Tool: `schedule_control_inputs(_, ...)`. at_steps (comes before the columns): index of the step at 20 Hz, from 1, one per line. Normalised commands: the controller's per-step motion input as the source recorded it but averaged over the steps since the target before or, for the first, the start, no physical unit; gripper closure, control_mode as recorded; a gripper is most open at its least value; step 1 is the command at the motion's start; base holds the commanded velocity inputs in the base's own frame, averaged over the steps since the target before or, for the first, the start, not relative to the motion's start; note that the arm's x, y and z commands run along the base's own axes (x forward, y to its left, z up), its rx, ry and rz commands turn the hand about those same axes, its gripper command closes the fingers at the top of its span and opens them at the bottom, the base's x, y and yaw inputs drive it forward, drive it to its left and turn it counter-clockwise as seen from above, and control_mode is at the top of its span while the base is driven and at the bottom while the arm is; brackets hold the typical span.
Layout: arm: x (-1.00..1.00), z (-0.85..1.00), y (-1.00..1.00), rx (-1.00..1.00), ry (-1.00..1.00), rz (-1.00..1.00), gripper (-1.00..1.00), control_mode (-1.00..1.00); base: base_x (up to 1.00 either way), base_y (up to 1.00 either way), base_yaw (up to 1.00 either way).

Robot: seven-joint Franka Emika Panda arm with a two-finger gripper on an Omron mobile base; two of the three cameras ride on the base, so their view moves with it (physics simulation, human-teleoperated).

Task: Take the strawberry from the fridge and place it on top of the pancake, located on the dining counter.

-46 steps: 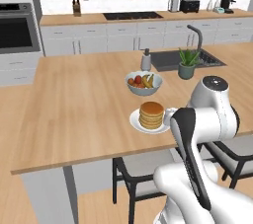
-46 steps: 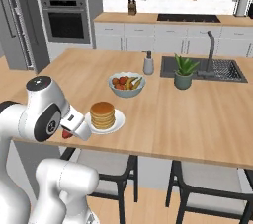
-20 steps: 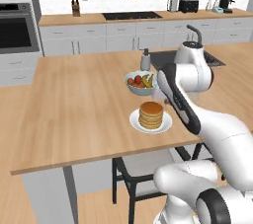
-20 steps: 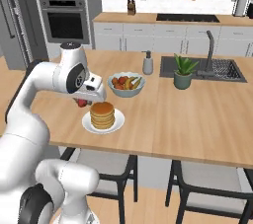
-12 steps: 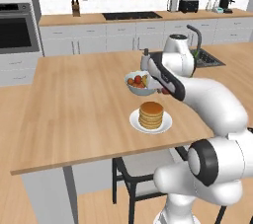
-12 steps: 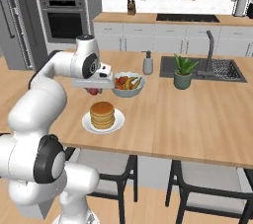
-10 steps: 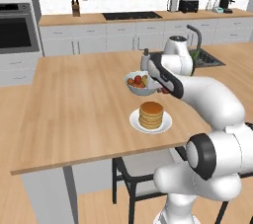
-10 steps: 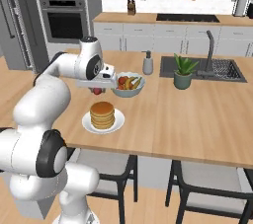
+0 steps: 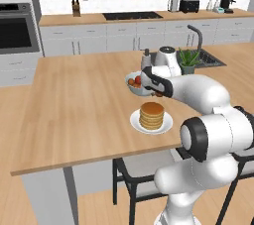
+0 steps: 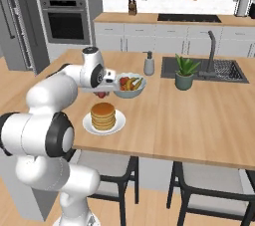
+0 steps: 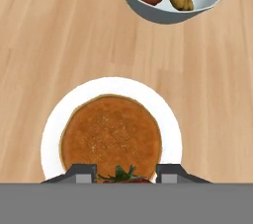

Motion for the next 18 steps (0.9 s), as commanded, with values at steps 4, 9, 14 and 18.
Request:
schedule_control_inputs(4, 0.0, -0.2, 0.04, 0.0, 0.14, 0.05, 1.0, -1.0, 0.0, 0.0, 0.0)
schedule_control_inputs(9, 0.0, -0.3, 0.0, 0.0, 0.09, 0.01, 1.0, -1.0, 0.0, 0.0, 0.0)
schedule_control_inputs(14, 0.0, -0.29, 0.07, 0.0, 0.02, 0.0, 1.0, -1.0, 0.0, 0.0, 0.0)
schedule_control_inputs(18, 0.0, -0.22, 0.08, 0.0, -0.05, 0.0, 1.0, -1.0, 0.0, 0.0, 0.0)
